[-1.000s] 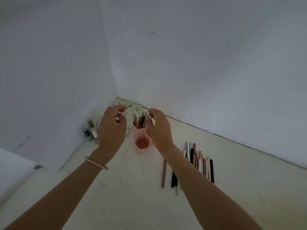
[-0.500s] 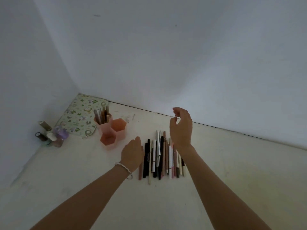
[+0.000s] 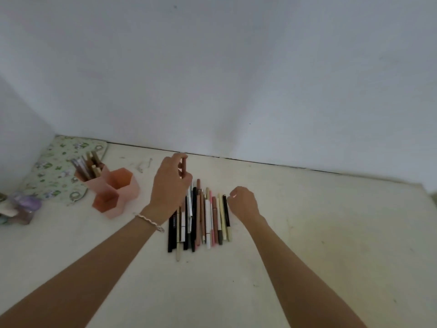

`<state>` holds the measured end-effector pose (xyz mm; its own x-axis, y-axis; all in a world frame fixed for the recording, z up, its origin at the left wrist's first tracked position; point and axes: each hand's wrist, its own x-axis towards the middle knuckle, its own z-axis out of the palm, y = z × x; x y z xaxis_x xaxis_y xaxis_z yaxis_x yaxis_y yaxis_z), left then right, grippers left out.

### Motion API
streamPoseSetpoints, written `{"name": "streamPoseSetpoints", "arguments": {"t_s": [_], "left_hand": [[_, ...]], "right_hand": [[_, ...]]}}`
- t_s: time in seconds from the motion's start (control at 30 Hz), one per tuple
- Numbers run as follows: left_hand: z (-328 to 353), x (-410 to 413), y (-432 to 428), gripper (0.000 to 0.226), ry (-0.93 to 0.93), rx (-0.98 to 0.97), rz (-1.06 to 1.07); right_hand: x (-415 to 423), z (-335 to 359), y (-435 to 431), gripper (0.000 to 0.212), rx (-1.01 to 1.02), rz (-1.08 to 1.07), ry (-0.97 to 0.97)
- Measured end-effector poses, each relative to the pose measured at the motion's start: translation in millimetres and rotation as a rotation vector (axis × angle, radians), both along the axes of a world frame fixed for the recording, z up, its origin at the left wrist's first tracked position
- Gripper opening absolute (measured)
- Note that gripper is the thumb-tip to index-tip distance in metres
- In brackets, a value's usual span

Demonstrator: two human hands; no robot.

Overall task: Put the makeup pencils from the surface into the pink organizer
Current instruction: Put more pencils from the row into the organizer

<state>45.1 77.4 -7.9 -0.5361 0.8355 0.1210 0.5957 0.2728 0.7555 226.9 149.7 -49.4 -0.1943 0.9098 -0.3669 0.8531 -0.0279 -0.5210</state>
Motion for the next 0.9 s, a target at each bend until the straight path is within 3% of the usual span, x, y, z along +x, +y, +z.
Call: {"name": "streamPoseSetpoints", "arguments": {"t_s": [0.07,0.2,0.37,0.53,0.63,0.77,0.9], "left_hand": [[7.2,17.2,9.0,0.040,-0.055,0.054,-0.039],[9.7,31.0,10.7,0.040,-0.126,0.093,-0.050],[30.8,3.0,-5.4,0.043,-0.122,0.276,0.004],[81.7,-94.1,-39.9,0.044,-0.046,0.536,0.372],[93.5,-146.4,-67.6,0.042,0.023,0.596,0.536],[68.8,-169.5,-87.6,0.038,0.114,0.508,0.532],[31.8,-167.8,-94.9,0.029,0.175,0.306,0.384]], "right_hand": [[-2.6,-9.0,-7.3,0.017,-0.077,0.047,-0.108],[-7.1,-23.6,-15.1,0.031,-0.067,0.041,-0.116],[1.5,-15.9,-9.1,0.012,-0.025,0.016,-0.066],[-13.4,27.4,17.6,0.020,0.080,-0.172,0.230],[-56.0,59.9,20.0,0.023,0.002,-0.235,0.506],[-114.9,92.3,0.6,0.042,0.053,-0.160,0.783],[-161.2,108.1,-26.4,0.039,0.166,-0.072,0.918]]}}
